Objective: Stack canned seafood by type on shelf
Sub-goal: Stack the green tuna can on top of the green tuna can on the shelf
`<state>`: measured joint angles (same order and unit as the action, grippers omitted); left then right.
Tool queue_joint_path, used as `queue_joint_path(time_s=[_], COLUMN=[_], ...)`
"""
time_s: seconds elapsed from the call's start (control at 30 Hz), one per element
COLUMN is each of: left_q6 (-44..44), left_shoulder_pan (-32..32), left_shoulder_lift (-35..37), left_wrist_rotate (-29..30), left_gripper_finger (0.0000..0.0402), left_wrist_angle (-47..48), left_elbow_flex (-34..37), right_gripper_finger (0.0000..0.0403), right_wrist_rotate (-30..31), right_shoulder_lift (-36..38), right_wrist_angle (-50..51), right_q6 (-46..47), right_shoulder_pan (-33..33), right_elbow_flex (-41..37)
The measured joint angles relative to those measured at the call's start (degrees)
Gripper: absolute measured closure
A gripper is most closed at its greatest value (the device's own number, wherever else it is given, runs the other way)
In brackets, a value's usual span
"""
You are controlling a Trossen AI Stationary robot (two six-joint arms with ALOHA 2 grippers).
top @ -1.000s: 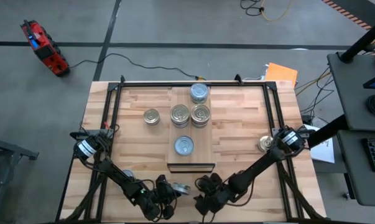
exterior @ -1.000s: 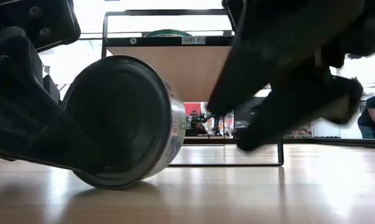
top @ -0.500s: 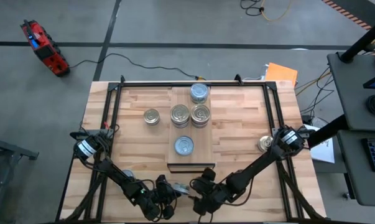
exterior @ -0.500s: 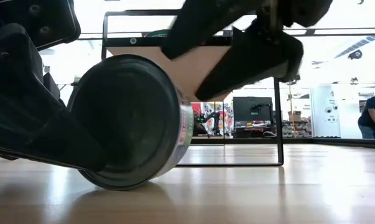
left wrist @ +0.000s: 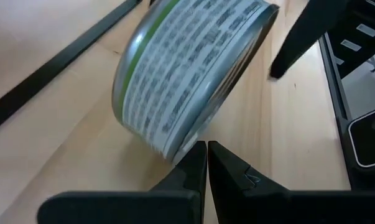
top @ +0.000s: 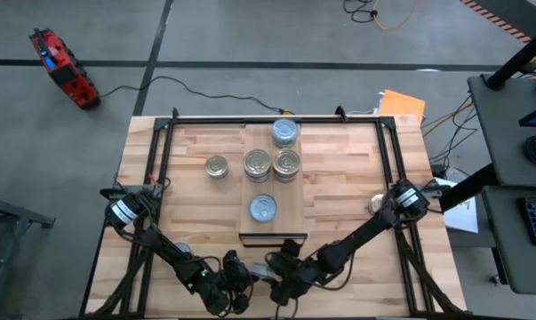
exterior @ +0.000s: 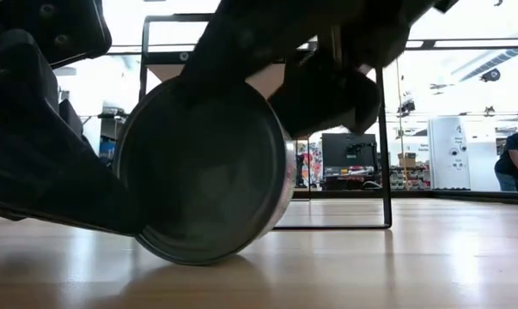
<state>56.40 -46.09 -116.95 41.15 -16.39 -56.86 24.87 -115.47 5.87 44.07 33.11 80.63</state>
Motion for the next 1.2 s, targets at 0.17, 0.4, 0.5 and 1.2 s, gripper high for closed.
queue_joint_path(time_s=[0.17, 0.4, 0.5, 1.2], left_q6=[0.10, 0.00, -0.17, -6.39], left_shoulder_pan=[-0.03, -0.04, -0.04, -3.24], left_shoulder_lift=[0.02, 0.54, 1.51, 11.79], left_wrist_rotate=[-1.55, -3.04, -4.10, -6.25], left_gripper_finger=[0.0401, 0.0401, 0.0401, 0.0401], left_wrist_angle=[-0.04, 0.40, 1.98, 17.43], left_elbow_flex=[0.00, 0.00, 0.00, -0.02], right_gripper_finger=[0.0208, 0.0266, 0.0266, 0.0266], right_wrist_rotate=[0.41, 0.14, 0.09, -2.32], right_shoulder_lift=[0.36, 0.51, 1.30, 16.35], right_wrist_angle=[0.04, -0.25, 0.19, 22.97], right_q6=[-0.50, -0.54, -0.56, 4.29], right_shoulder_pan=[0.14, 0.25, 0.64, -4.33], right_elbow_flex=[0.06, 0.06, 0.47, 16.65])
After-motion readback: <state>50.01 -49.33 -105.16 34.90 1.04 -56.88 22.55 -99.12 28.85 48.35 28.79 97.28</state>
